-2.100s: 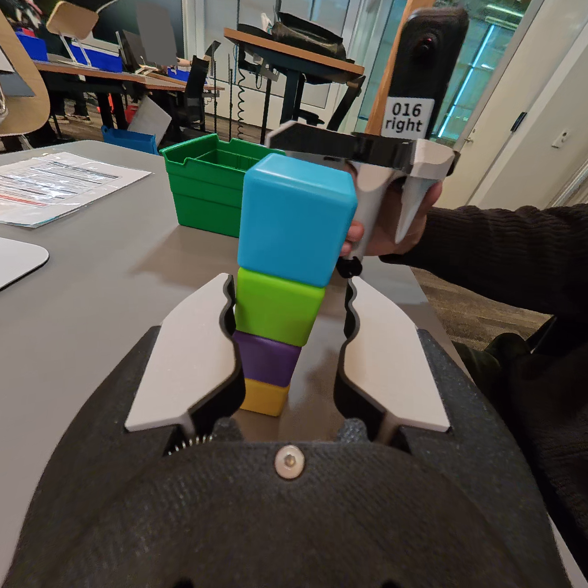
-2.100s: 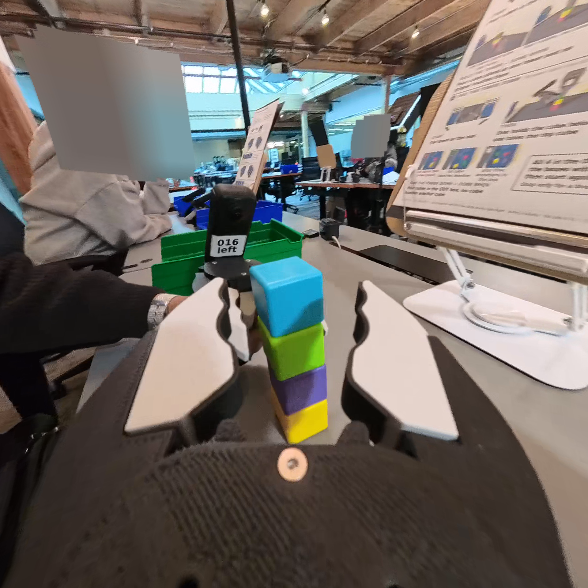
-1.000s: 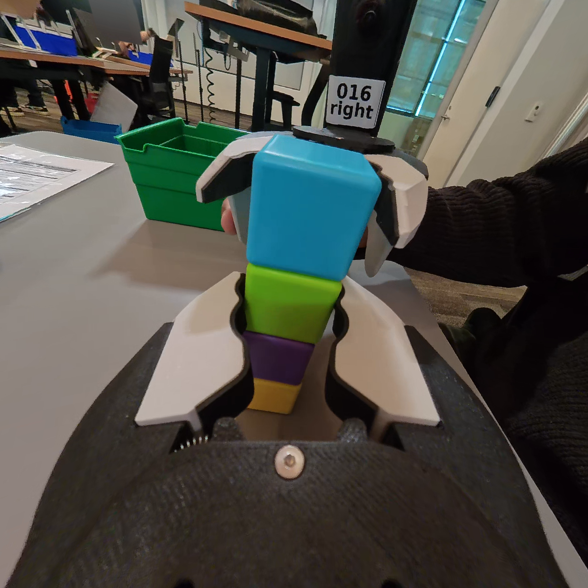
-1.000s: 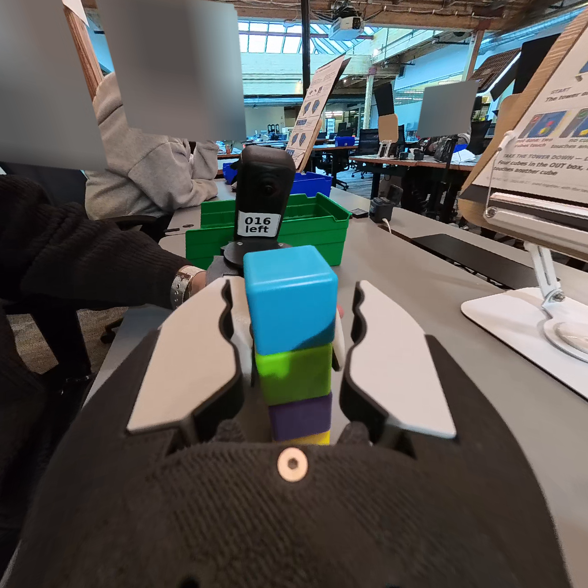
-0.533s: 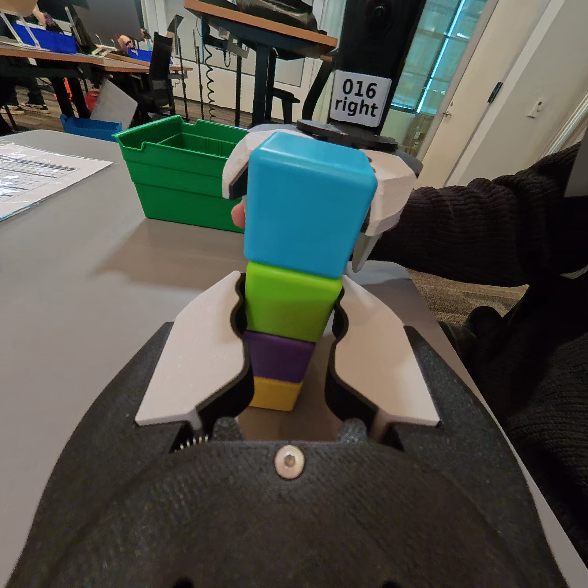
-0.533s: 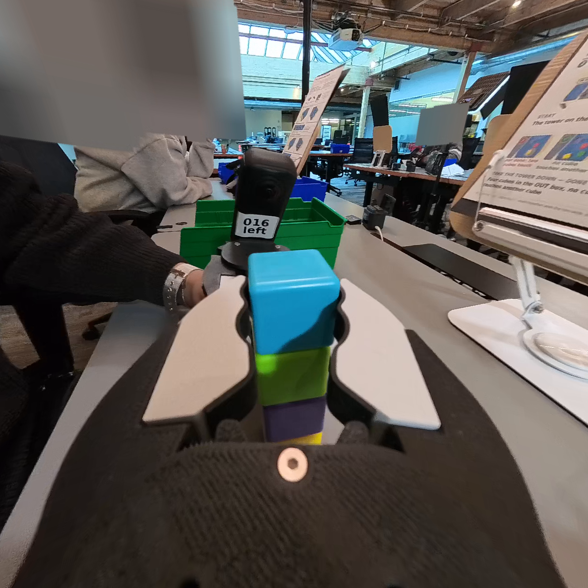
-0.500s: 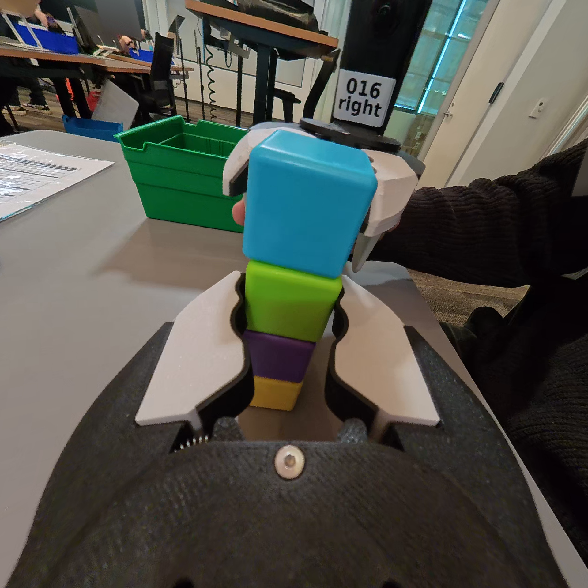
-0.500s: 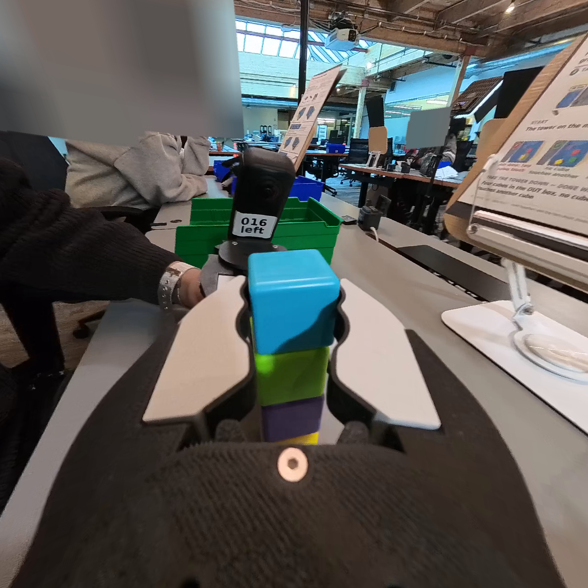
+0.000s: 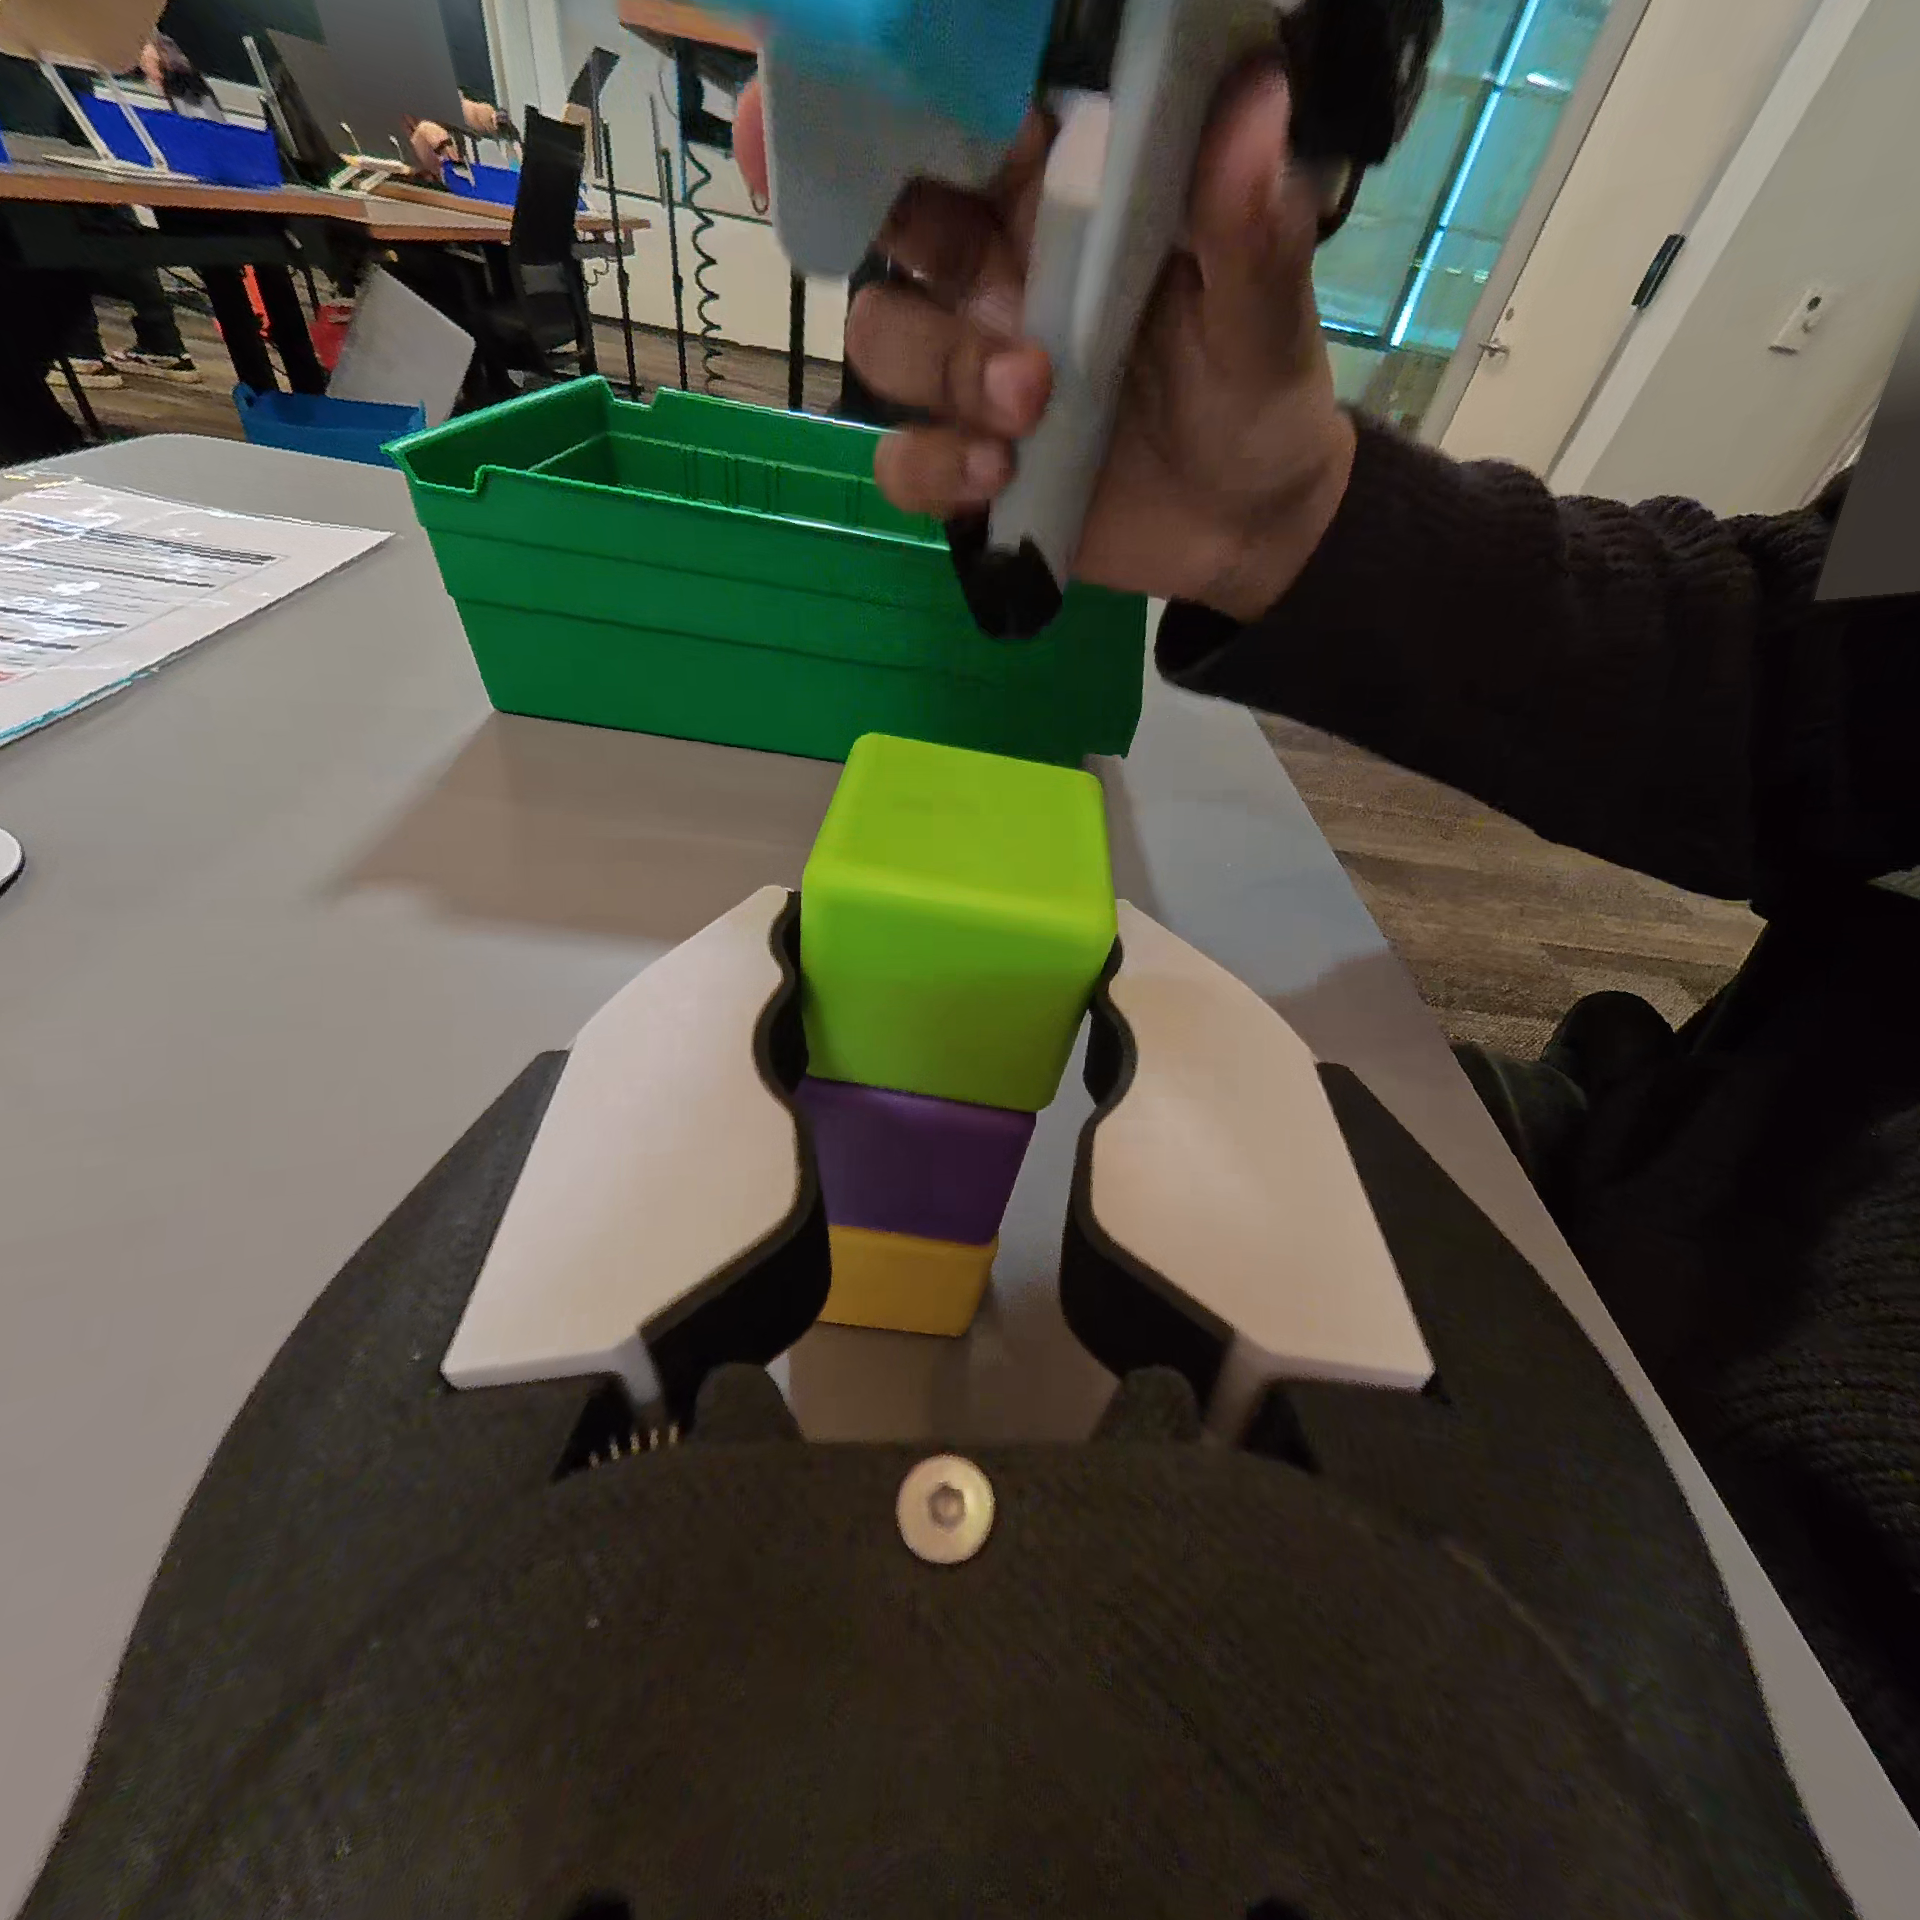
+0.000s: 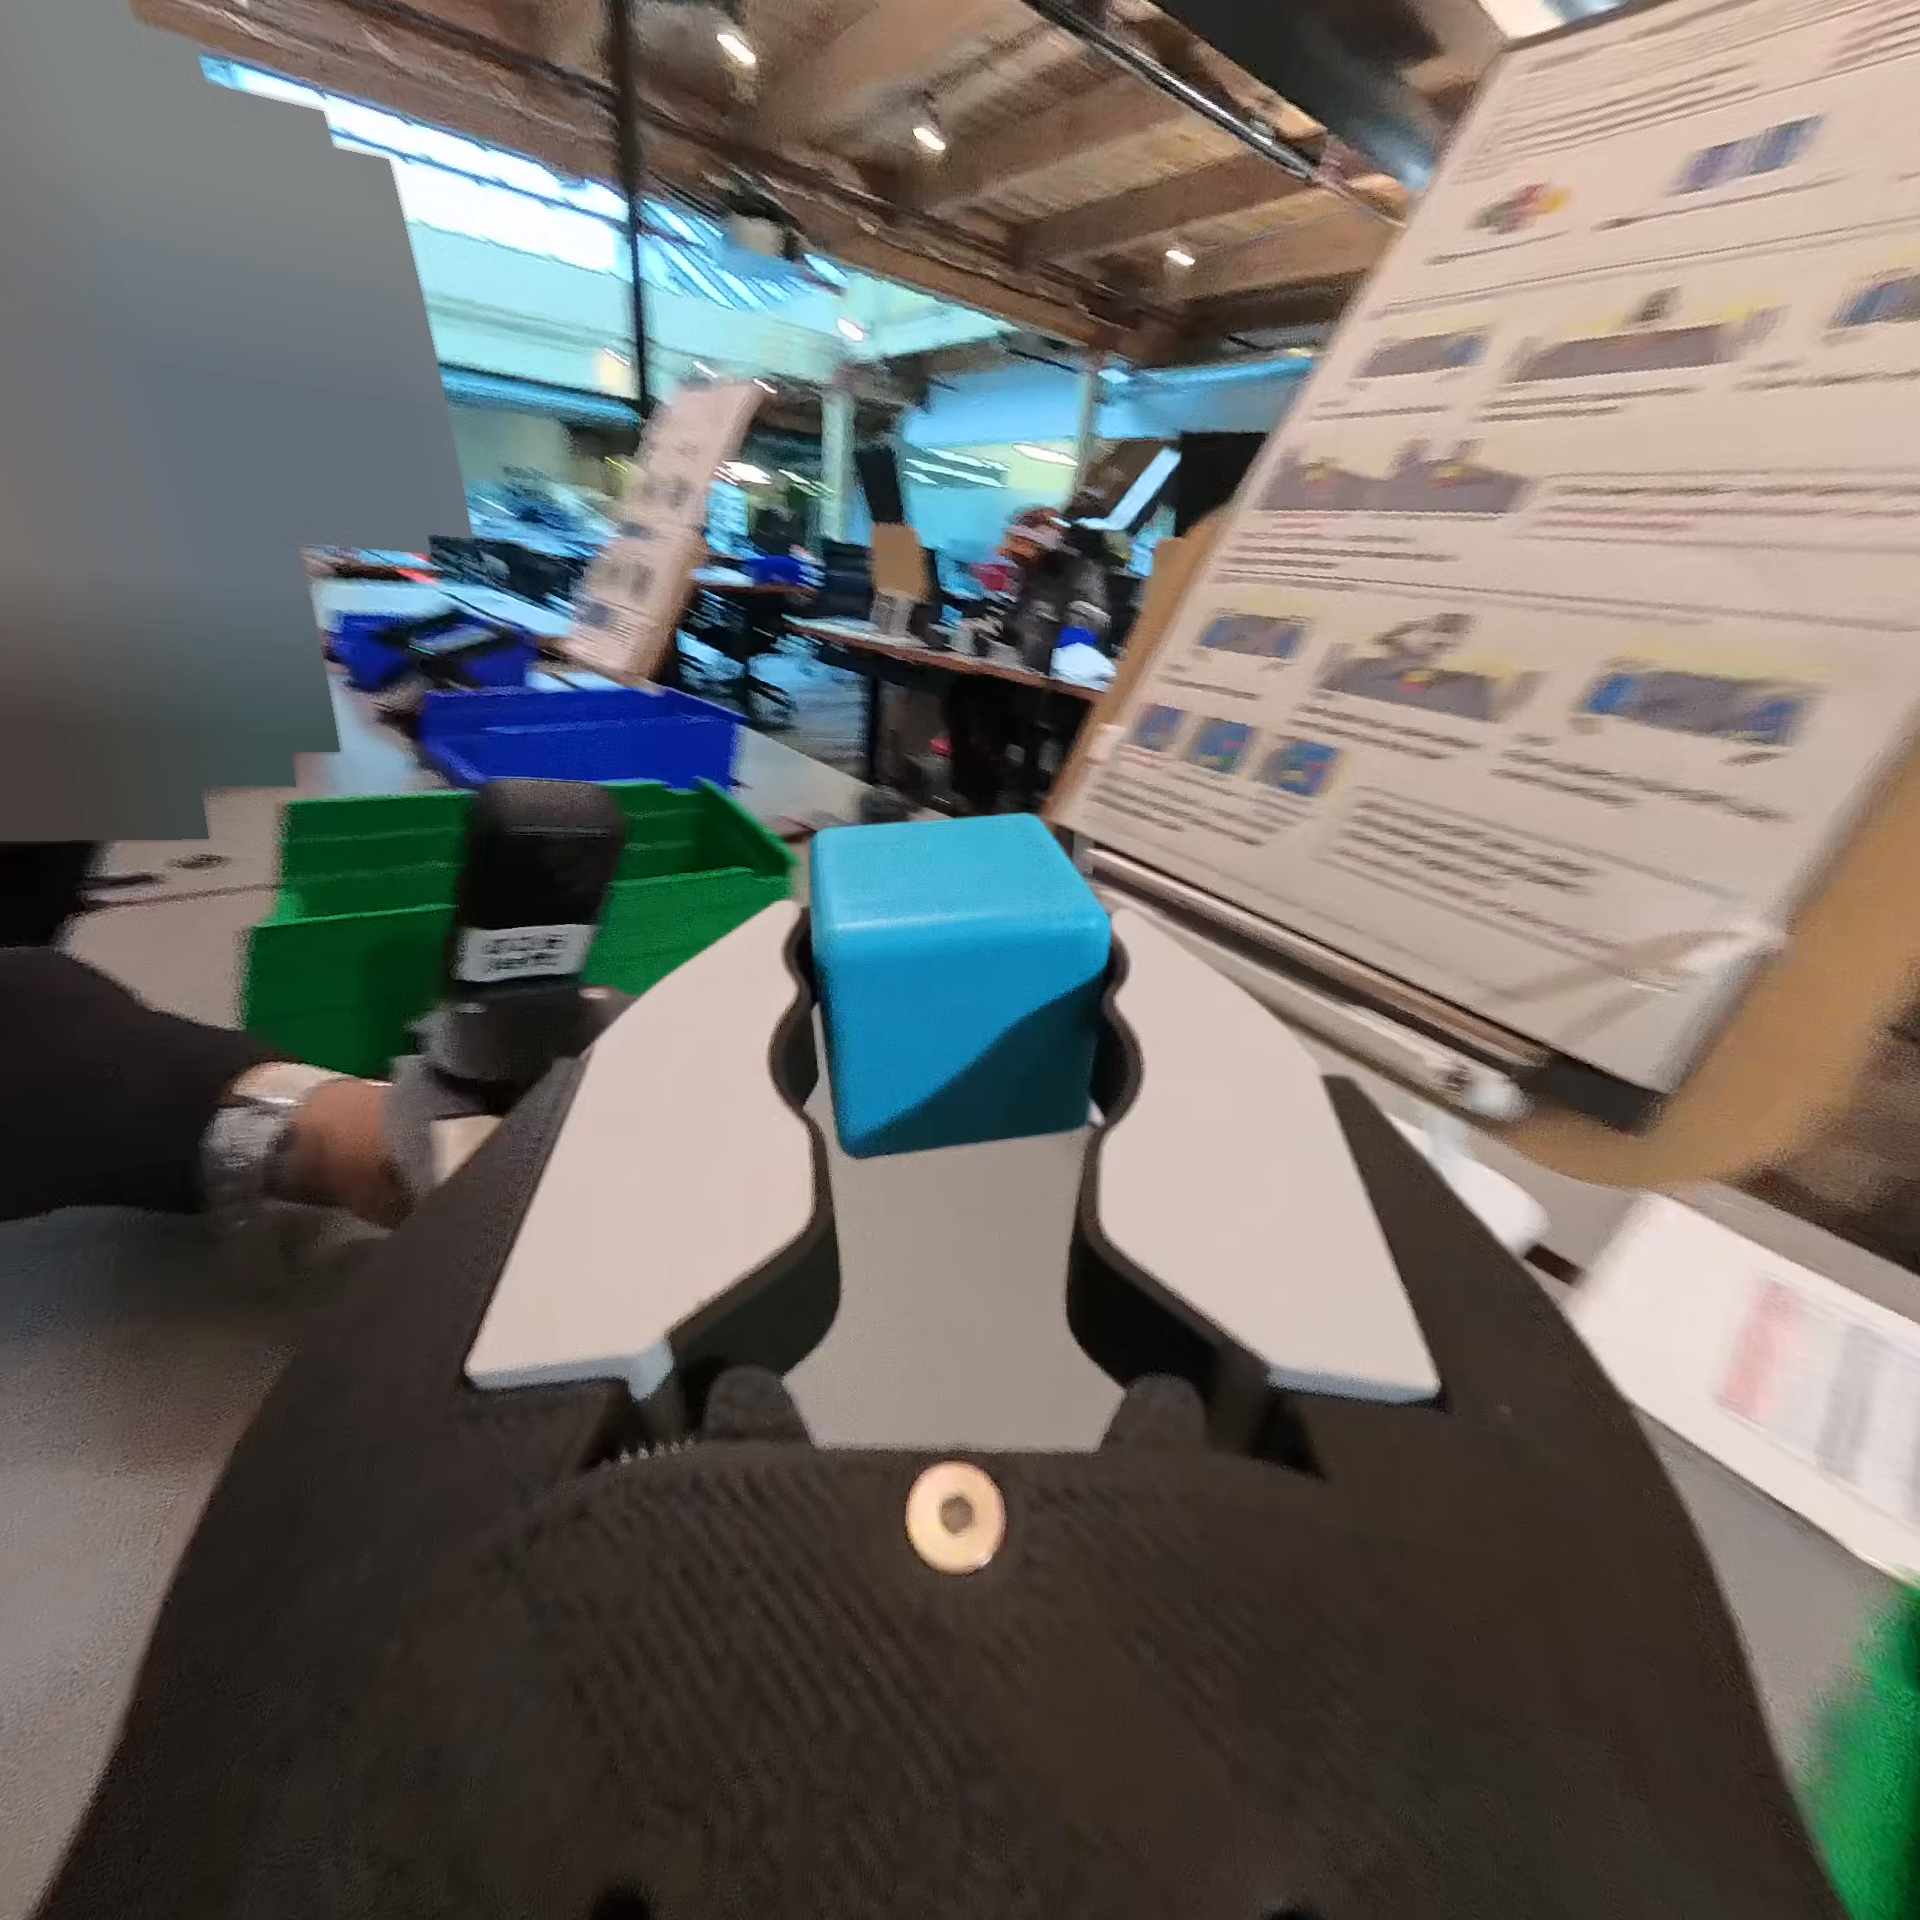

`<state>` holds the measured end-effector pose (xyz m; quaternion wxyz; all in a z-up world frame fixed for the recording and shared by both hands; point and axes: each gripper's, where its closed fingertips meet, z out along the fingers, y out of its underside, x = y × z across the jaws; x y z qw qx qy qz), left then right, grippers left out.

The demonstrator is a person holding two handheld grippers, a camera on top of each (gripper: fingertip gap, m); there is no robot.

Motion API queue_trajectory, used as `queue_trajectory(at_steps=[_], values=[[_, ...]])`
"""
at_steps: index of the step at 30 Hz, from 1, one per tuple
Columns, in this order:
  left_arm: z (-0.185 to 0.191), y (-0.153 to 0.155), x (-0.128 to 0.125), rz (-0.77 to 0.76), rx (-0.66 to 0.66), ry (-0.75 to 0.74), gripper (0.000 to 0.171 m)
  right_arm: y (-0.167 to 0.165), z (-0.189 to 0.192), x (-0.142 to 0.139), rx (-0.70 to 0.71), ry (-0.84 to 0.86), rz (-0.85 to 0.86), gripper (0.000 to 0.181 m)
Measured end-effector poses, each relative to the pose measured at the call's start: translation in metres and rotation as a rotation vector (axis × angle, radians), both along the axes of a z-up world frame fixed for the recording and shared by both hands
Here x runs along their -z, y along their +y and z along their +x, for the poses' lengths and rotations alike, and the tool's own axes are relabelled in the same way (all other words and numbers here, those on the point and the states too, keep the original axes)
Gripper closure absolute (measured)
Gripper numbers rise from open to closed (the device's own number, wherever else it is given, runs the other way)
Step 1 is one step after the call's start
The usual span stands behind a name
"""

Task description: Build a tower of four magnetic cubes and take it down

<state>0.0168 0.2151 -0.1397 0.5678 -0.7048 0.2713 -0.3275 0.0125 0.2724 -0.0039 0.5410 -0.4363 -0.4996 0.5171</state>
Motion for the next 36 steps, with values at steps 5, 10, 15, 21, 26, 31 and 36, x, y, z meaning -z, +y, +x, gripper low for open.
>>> queue_trajectory(at_steps=[5, 10, 15, 21, 26, 31, 36], values=[[0.0, 0.0, 0.002, -0.013, -0.007, -0.007, 0.12, 0.095, 0.052, -0.004, 0.406, -0.215, 0.092, 0.13], [-0.003, 0.0, 0.005, -0.045, -0.017, -0.02, 0.111, 0.192, 0.118, 0.07, 0.697, -0.685, 0.058, 0.13], [-0.005, 0.001, 0.001, -0.053, -0.023, -0.049, 0.105, 0.23, 0.128, 0.163, 0.609, -1.067, -0.136, 0.129], [-0.005, -0.001, 0.003, -0.053, -0.023, -0.026, 0.104, 0.241, 0.109, 0.199, 0.531, -1.21, -0.214, 0.129], [-0.002, -0.002, 0.006, -0.066, -0.006, -0.02, 0.104, 0.244, 0.105, 0.199, 0.548, -1.26, -0.213, 0.115], [-0.002, -0.003, 0.007, -0.072, -0.002, -0.014, 0.101, 0.241, 0.108, 0.155, 0.6, -1.072, -0.221, 0.109], [-0.003, -0.002, 0.01, -0.085, -0.005, -0.008, 0.097, 0.168, 0.081, 0.056, 0.428, -0.585, -0.197, 0.114]])
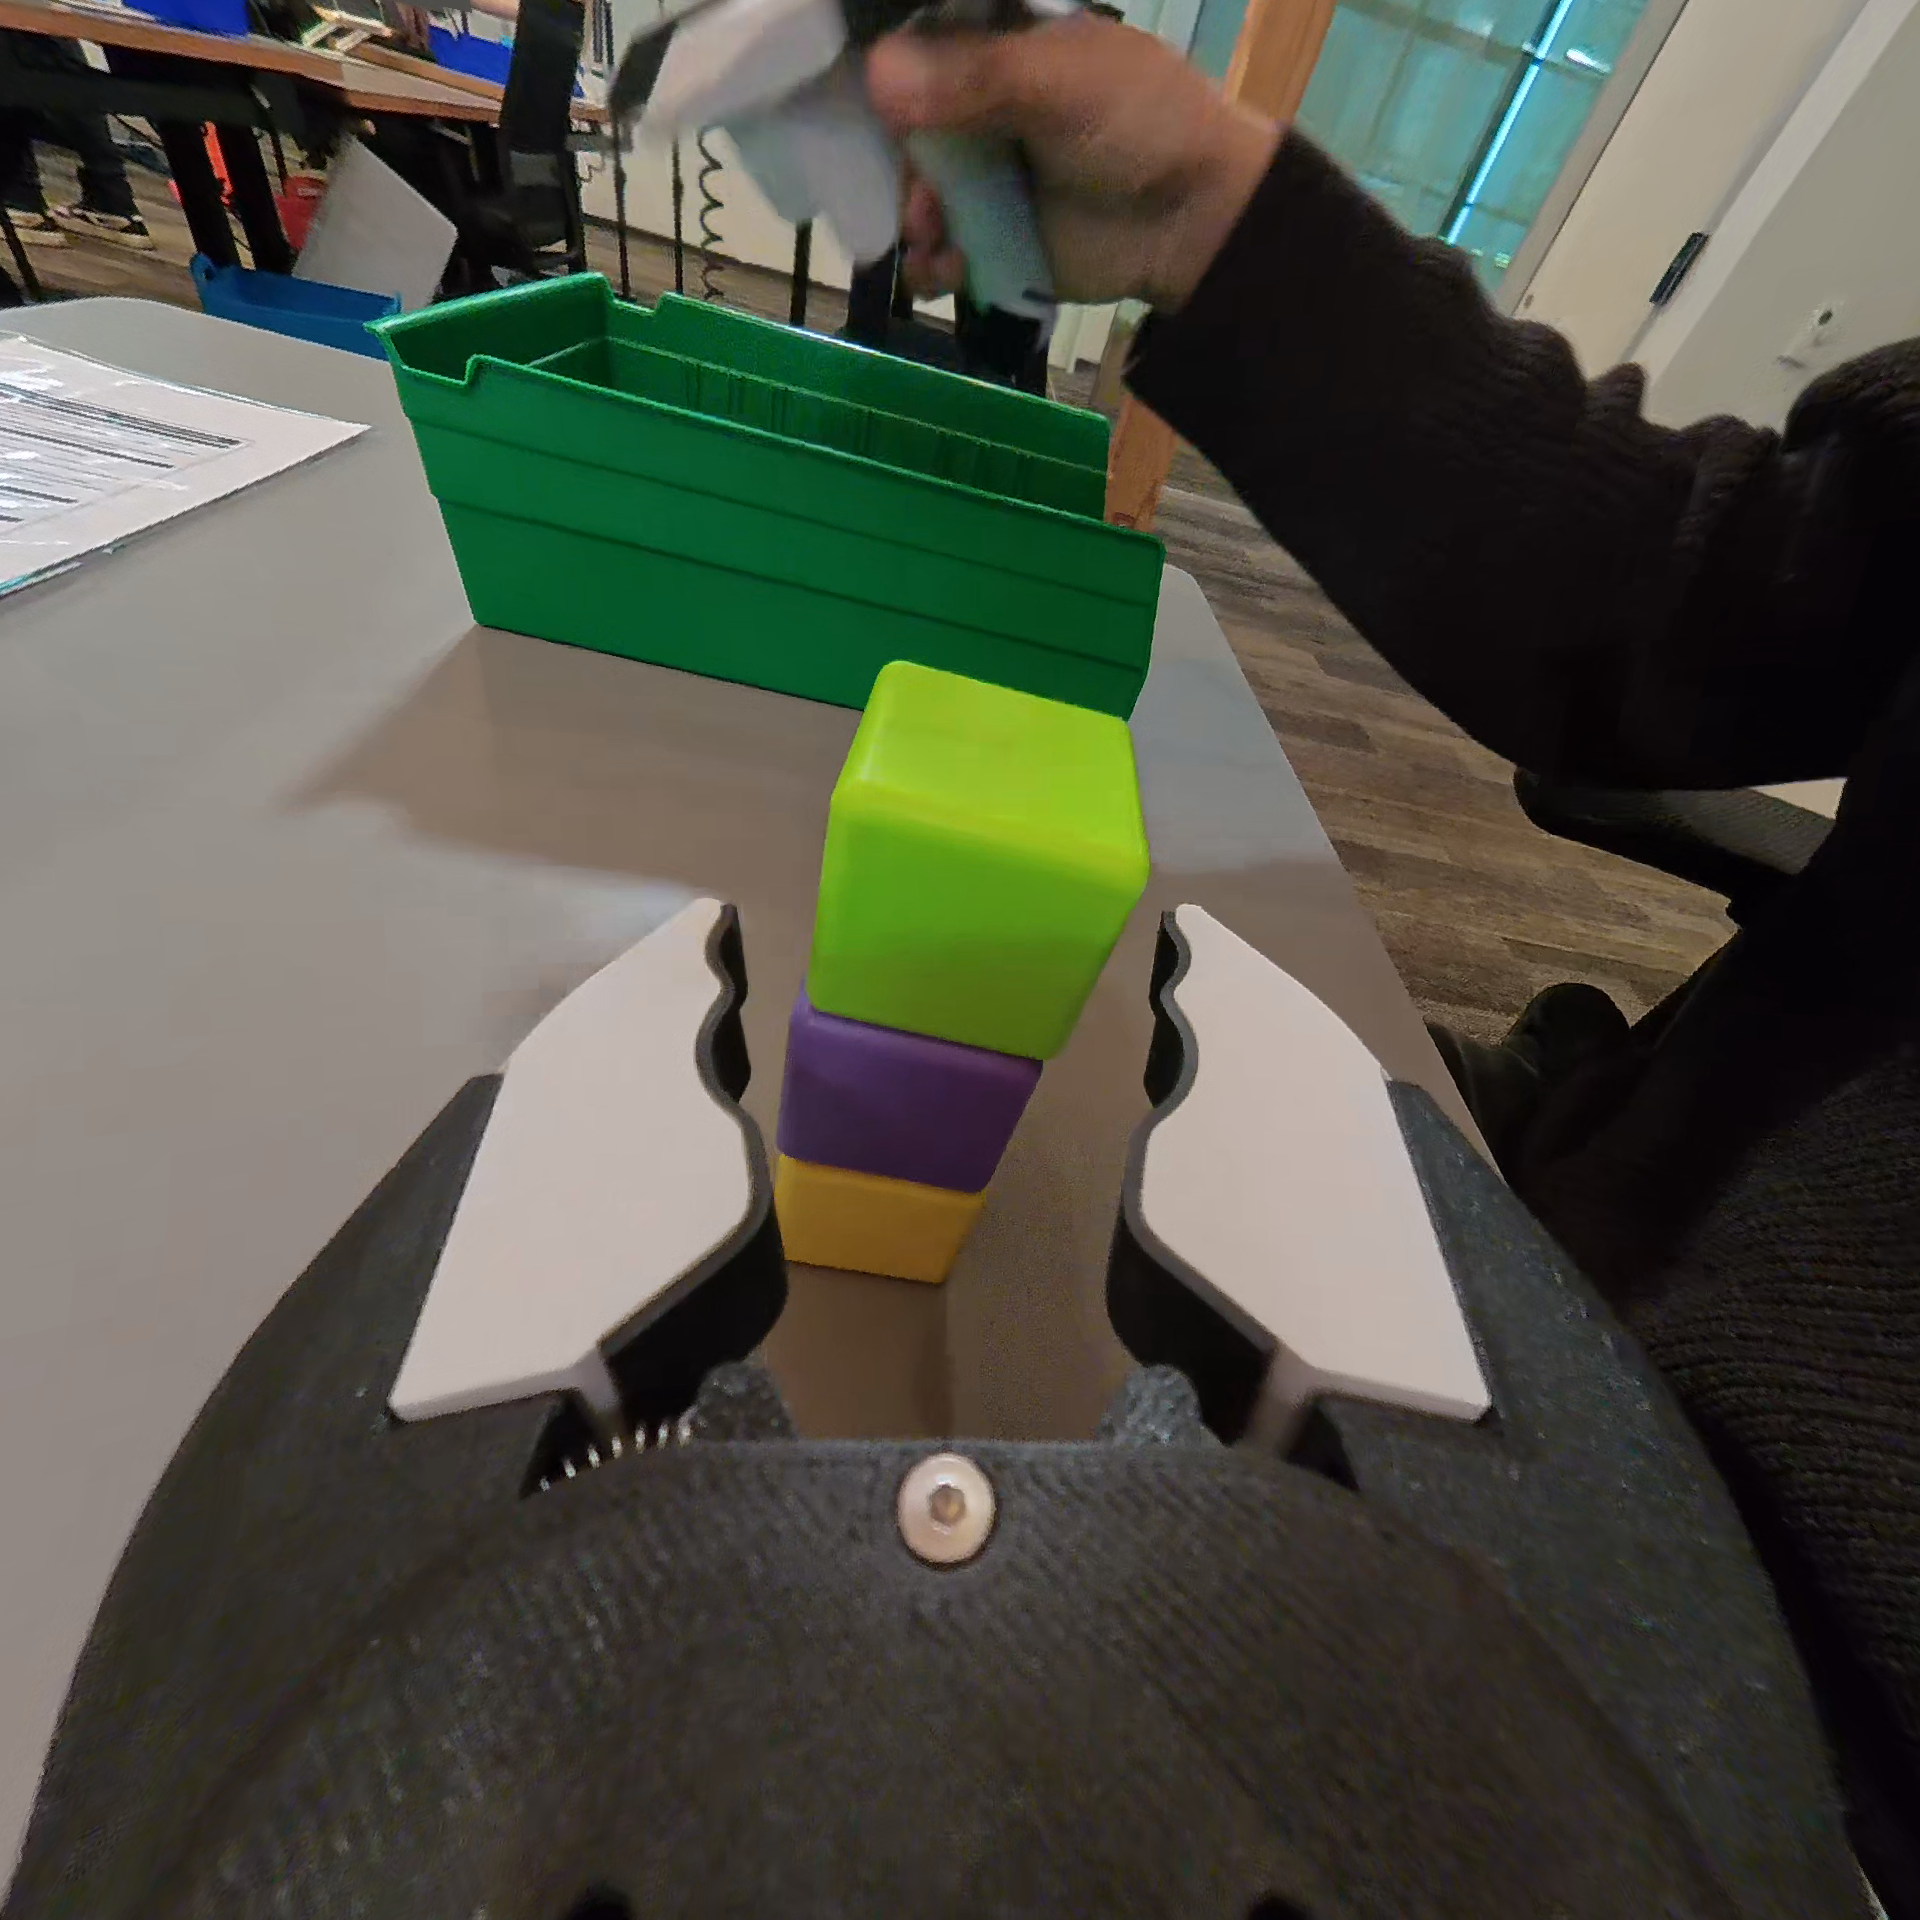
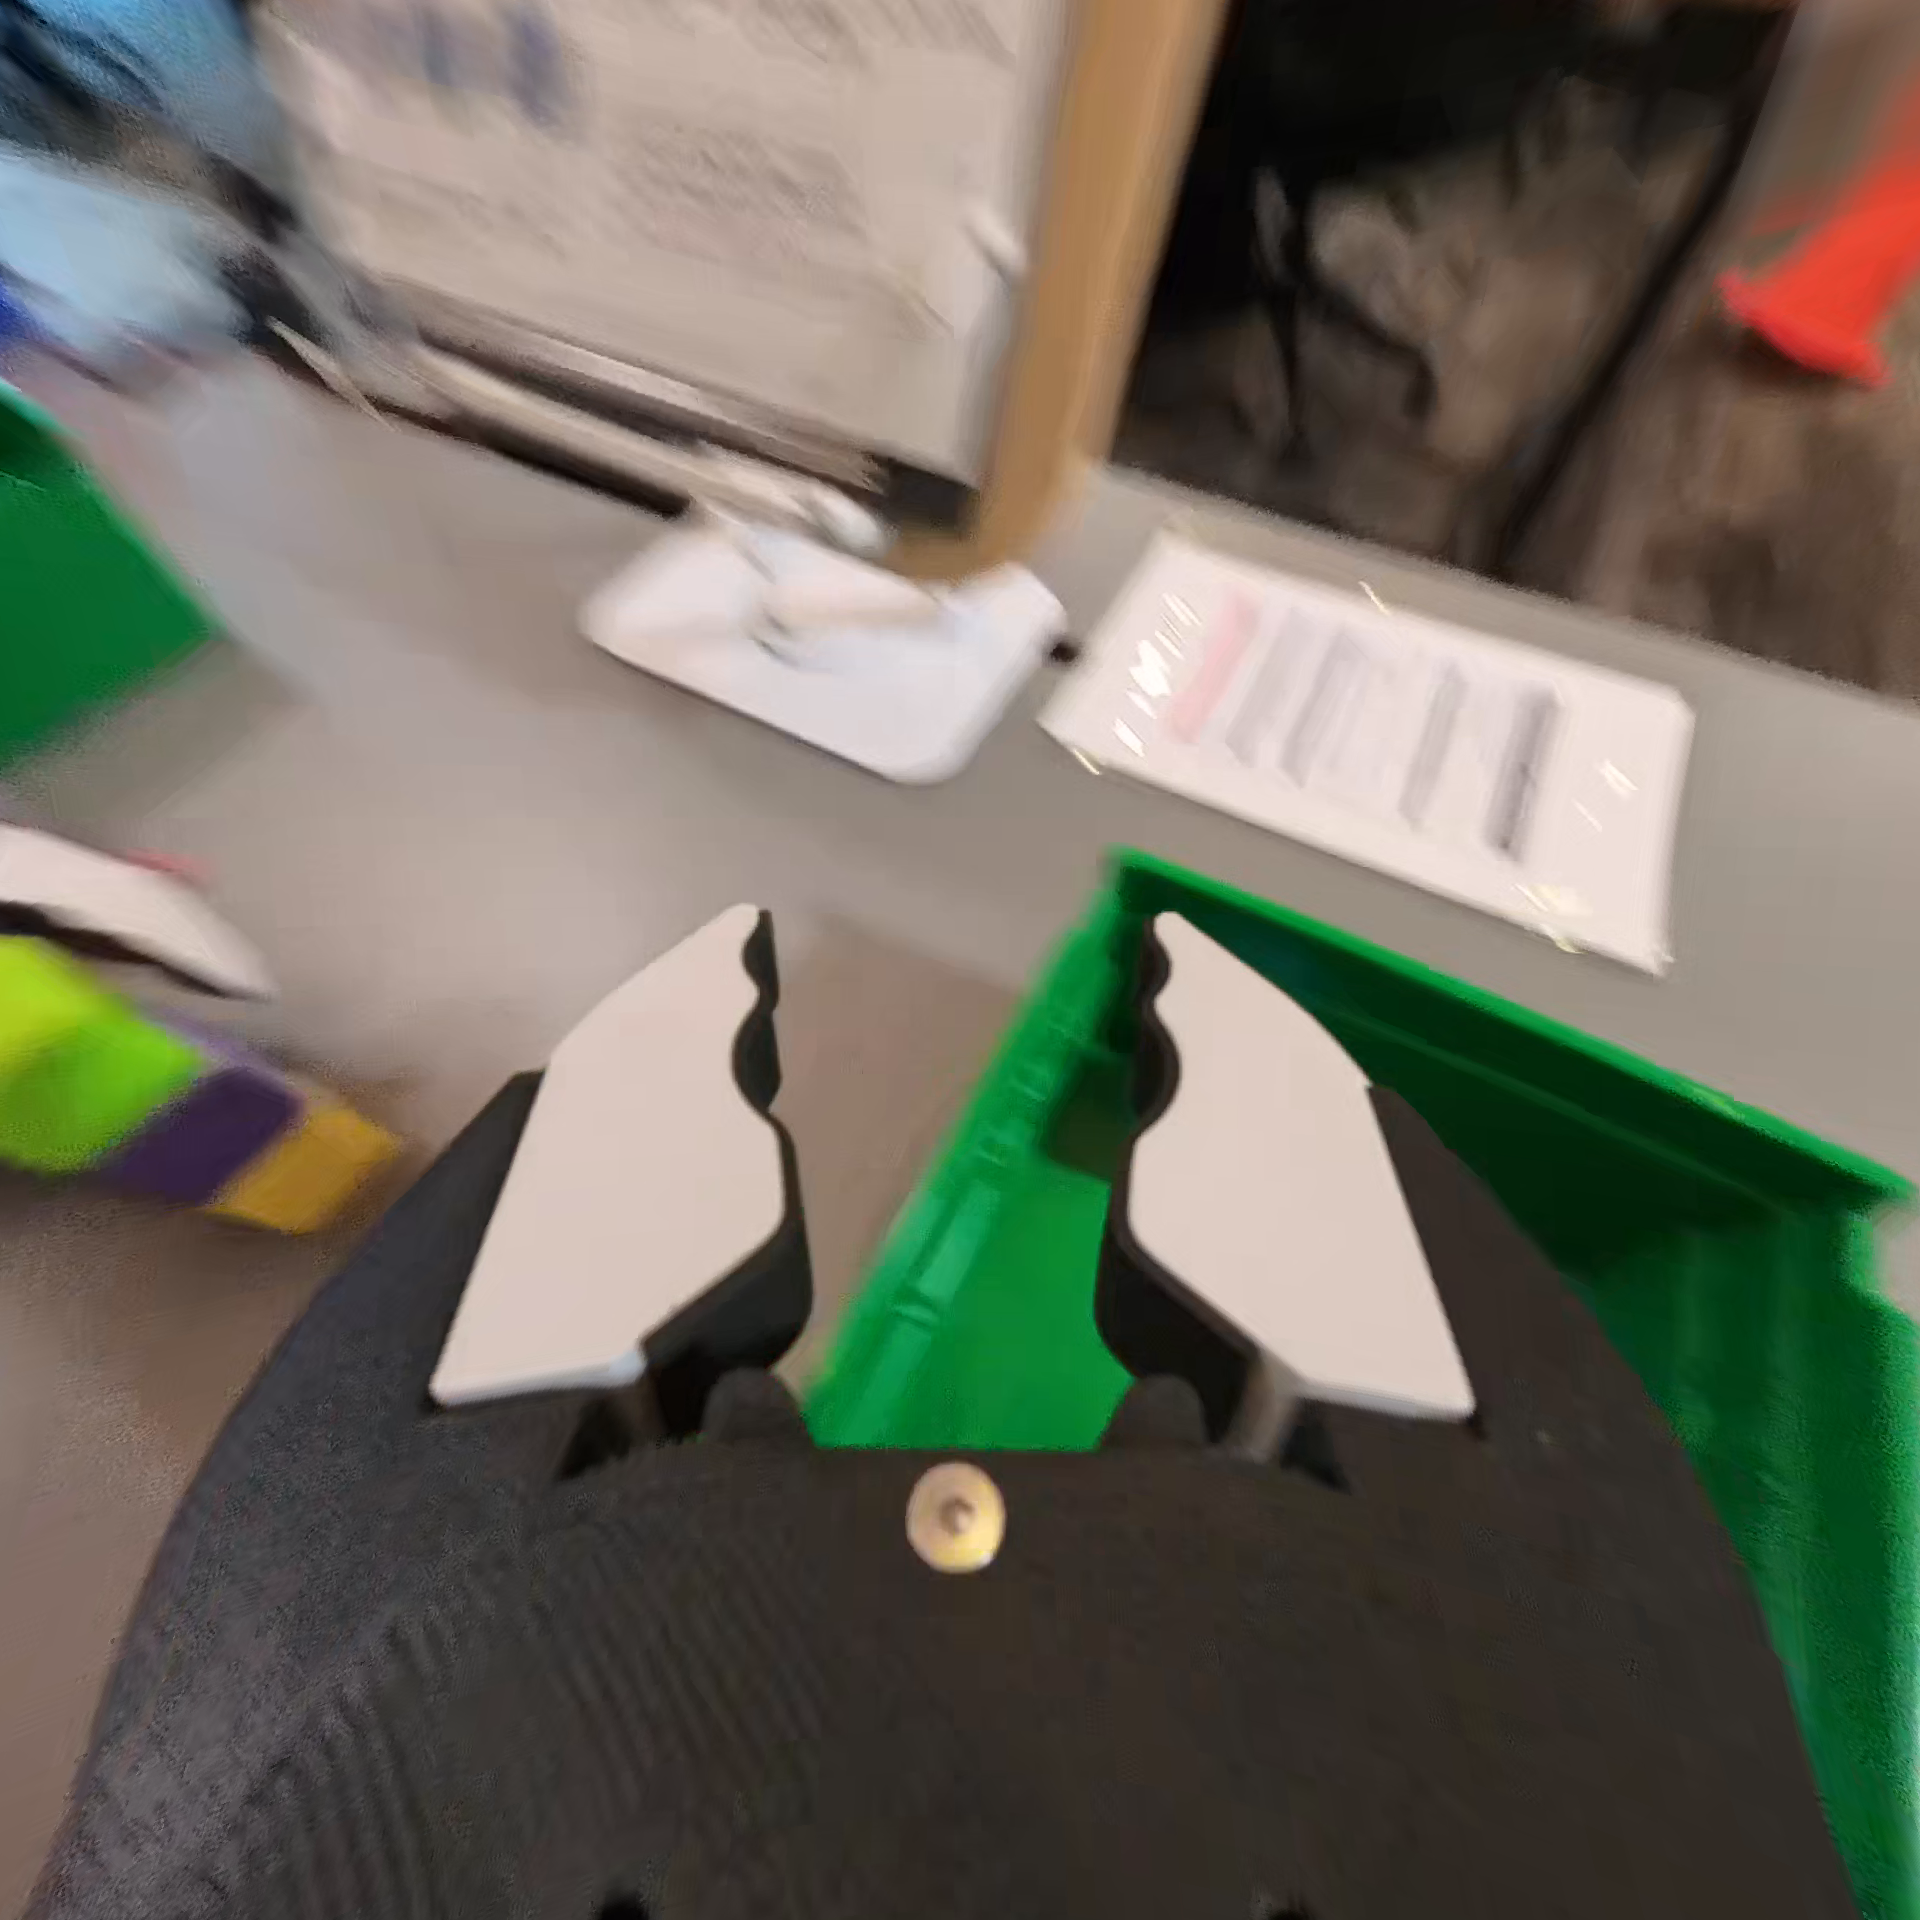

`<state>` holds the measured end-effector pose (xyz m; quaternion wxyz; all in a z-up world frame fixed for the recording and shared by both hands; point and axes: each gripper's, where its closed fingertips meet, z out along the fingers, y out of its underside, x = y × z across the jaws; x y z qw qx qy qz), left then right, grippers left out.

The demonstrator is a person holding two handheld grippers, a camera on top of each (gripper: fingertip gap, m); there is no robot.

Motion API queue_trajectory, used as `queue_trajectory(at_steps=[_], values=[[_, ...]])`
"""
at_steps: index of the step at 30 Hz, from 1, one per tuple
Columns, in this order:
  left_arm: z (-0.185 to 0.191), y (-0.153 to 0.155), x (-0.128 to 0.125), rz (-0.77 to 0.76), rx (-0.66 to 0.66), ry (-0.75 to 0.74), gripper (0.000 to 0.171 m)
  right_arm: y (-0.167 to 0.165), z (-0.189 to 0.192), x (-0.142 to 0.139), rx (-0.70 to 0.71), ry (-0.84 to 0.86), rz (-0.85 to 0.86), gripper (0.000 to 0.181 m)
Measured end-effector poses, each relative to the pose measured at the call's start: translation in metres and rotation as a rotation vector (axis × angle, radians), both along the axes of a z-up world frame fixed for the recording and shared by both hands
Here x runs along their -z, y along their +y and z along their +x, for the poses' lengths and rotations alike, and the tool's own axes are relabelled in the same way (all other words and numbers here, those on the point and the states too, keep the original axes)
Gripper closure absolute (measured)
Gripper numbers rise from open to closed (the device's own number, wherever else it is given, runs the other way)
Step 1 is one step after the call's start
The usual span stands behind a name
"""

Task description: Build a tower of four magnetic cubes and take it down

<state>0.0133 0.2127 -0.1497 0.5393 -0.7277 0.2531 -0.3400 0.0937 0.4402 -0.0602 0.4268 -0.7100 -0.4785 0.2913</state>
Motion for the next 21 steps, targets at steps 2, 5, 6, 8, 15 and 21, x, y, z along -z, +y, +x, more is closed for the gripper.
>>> queue_trajectory(at_steps=[2, 5, 6, 8, 15, 21], values=[[0.001, 0.0, 0.002, -0.008, 0.0, 0.011, 0.094, -0.052, -0.015, -0.034, -0.144, 0.198, 0.023, 0.116], [0.002, 0.0, 0.007, -0.025, 0.006, 0.037, 0.091, -0.119, -0.036, -0.05, -0.323, 0.377, 0.08, 0.119], [0.004, 0.0, 0.009, -0.031, 0.011, 0.046, 0.09, -0.14, -0.044, -0.045, -0.394, 0.387, 0.079, 0.116], [0.005, 0.0, 0.013, -0.047, 0.018, 0.068, 0.09, -0.172, -0.063, -0.025, -0.502, 0.345, 0.053, 0.108], [0.005, 0.002, 0.022, -0.09, -0.002, 0.11, 0.099, -0.226, -0.1, 0.023, -0.657, 0.322, -0.104, 0.09], [0.005, 0.002, 0.028, -0.148, 0.004, 0.111, 0.11, -0.234, -0.101, 0.043, -0.704, 0.322, -0.089, 0.092]])
